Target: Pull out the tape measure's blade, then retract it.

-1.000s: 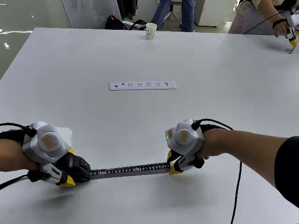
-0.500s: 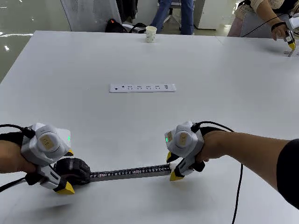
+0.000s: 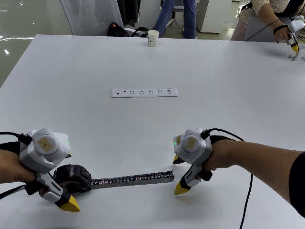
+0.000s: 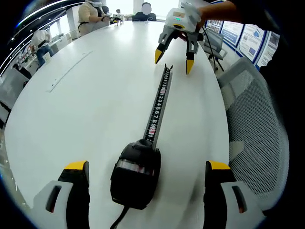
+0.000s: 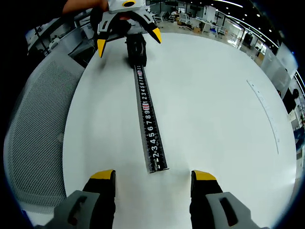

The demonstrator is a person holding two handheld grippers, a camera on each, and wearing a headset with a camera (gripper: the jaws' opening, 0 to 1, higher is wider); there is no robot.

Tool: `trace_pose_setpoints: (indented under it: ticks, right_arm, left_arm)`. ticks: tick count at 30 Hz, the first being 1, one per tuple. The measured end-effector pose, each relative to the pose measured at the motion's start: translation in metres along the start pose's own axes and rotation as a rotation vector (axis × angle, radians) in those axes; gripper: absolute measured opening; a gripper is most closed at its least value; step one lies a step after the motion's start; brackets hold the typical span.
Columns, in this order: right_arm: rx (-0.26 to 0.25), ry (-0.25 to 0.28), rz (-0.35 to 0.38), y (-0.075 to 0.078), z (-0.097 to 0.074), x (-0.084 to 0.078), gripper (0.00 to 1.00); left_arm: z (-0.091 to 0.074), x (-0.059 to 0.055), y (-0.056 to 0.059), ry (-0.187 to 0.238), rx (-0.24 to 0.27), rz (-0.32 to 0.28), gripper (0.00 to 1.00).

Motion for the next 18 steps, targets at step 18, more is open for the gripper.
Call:
trace_pose_setpoints:
  ticks: [18]
  right_arm:
    - [-0.132,0.110,0.299,0.005,-0.013,-0.015,0.99]
  left_arm:
    - [-0.013,-0.001,-0.011,0.199,0.053,-0.266,0.99]
Point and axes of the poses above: the centre of the closed fingertips' face, and the gripper's own axes: z roughly forward along the fingers, y roughly to its right, x roughly out of its top, the point moved 4 cm from there along -z, roughly backward along the fingers, and after that the axes turned 12 degrees about -z, right-handed, at the moved point
